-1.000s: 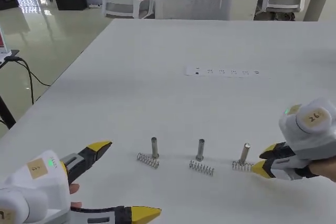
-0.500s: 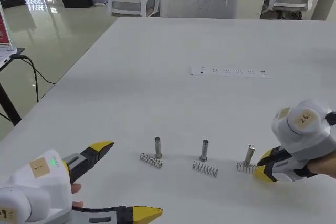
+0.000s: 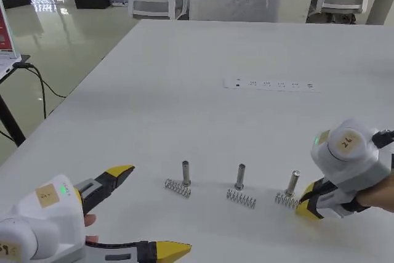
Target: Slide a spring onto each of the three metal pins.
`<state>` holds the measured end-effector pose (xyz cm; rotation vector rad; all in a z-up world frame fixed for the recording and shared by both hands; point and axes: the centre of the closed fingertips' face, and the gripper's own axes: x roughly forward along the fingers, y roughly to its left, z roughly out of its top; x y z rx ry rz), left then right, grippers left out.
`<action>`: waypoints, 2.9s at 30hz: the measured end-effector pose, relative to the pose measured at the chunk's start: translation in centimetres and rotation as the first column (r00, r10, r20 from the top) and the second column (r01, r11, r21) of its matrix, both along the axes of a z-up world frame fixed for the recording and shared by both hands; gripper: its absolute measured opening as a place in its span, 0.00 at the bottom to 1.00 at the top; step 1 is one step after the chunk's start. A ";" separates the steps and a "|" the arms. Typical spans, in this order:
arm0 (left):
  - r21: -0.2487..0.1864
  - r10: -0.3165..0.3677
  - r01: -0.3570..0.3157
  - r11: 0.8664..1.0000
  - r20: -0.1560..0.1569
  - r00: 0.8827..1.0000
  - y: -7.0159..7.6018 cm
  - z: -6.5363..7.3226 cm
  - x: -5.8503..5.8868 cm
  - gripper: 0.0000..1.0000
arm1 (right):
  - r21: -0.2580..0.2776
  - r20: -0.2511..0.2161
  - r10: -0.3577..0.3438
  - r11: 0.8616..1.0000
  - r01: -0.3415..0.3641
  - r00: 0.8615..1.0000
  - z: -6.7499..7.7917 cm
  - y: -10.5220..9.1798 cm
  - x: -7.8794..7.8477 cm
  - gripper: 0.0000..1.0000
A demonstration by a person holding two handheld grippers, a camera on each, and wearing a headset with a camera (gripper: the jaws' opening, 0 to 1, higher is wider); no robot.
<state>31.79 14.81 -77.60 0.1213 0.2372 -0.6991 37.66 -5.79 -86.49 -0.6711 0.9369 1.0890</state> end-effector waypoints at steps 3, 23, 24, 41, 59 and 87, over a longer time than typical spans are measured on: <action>-0.002 -0.001 0.001 1.000 0.005 1.000 0.0 0.1 0.0 0.94 | 0.007 0.010 0.010 1.000 -0.010 1.000 0.4 0.2 -0.9 0.08; 0.001 -0.063 0.063 0.998 -0.009 0.998 -1.1 0.0 -0.7 0.83 | 0.106 0.045 0.086 0.990 -0.091 0.995 5.3 4.0 -4.3 0.08; -0.002 -0.081 0.081 0.997 -0.020 0.996 -1.3 -0.1 -0.9 0.79 | 0.105 0.046 0.092 0.990 -0.096 0.995 5.3 4.1 -4.3 0.08; -0.028 -0.255 0.253 0.967 -0.087 0.963 -3.9 1.4 -1.5 0.27 | 0.117 0.083 0.196 0.972 -0.205 0.977 7.3 7.2 -5.2 0.08; 0.010 -0.413 0.415 0.910 -0.079 0.907 -7.4 2.6 -0.9 0.26 | 0.110 0.116 0.286 0.948 -0.298 0.951 8.8 9.3 -6.6 0.08; 0.062 -0.518 0.523 0.850 -0.085 0.851 -9.5 1.6 -2.2 0.05 | 0.074 0.148 0.416 0.900 -0.430 0.897 9.4 10.3 -8.6 0.08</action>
